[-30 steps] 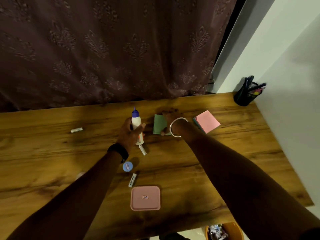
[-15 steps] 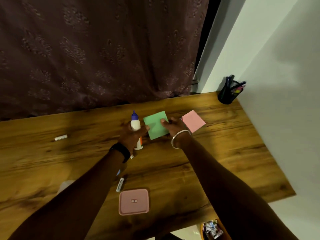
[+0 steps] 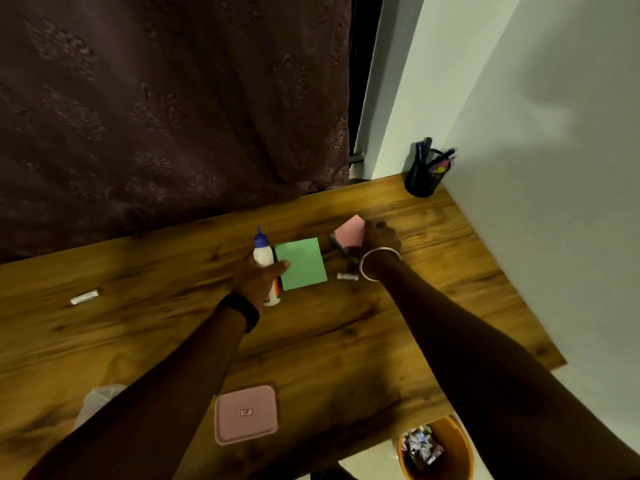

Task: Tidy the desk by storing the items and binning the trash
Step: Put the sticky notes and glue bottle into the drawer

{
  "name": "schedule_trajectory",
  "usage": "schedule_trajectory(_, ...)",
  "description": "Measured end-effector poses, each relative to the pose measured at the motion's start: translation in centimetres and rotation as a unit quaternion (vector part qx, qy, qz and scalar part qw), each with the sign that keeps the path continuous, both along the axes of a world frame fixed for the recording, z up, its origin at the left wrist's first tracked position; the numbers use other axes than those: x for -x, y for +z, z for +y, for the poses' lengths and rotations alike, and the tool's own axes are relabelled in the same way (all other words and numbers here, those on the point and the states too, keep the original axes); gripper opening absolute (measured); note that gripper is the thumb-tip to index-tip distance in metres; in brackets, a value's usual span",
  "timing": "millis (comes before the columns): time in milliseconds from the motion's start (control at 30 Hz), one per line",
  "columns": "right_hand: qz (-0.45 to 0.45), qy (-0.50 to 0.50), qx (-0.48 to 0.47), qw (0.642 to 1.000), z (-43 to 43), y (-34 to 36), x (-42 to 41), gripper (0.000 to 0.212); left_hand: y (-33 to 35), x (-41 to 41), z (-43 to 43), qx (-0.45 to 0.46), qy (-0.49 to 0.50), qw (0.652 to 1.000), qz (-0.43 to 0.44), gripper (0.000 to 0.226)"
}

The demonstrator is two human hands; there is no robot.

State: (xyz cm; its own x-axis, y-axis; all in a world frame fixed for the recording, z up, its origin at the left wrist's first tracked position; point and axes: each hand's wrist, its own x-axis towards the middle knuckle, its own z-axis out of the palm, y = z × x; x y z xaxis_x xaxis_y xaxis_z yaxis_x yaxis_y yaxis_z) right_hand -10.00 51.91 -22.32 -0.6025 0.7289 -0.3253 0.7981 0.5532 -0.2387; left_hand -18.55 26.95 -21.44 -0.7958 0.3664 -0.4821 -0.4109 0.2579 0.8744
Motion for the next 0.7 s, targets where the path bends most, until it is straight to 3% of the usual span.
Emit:
schedule_trajectory(133, -0.016, 0.003, 0.014, 1.0, 0.6, 0.6, 0.6, 0.114, -0.4, -0.2, 0.3, 0.0, 0.01, 1.0, 0.014, 0.028)
schedule_trajectory(200, 0.022, -0.022, 0.027, 0.999, 1.2, 0.5, 0.7, 0.105, -0.4, -0.3, 0.6, -0.01, 0.016, 1.0, 0.019, 0.029)
schedule_trajectory(233, 0.073, -0.033, 0.041, 0.996, 1.5, 0.3, 0.6, 0.09, -0.5, -0.3, 0.7, -0.012, 0.018, 1.0, 0.021, 0.029)
schedule_trajectory(333, 0.263, -0.103, 0.114, 0.952, 1.6, 0.4, 0.4, 0.045, -0.3, -0.1, 0.6, -0.024, 0.026, 0.999, 0.021, 0.029)
schedule_trajectory(433, 0.369, -0.17, 0.218, 0.887, 0.2, 1.1, 0.4, 0.034, 0.0, 0.0, 0.3, -0.033, 0.041, 0.998, 0.019, 0.029)
schedule_trajectory(567, 0.368, -0.2, 0.408, 0.811, -3.8, 1.3, 0.9, 0.025, 0.5, 0.3, -0.8, -0.049, 0.045, 0.998, 0.019, 0.03)
schedule_trajectory(633, 0.363, -0.194, 0.446, 0.795, -6.2, 1.3, 1.3, 0.025, 0.7, 0.4, -1.6, -0.067, 0.039, 0.997, 0.011, 0.031)
schedule_trajectory(700, 0.354, -0.198, 0.428, 0.808, -8.0, 0.8, 2.0, 0.037, 0.8, 0.5, -2.7, -0.08, 0.049, 0.996, 0.008, 0.027)
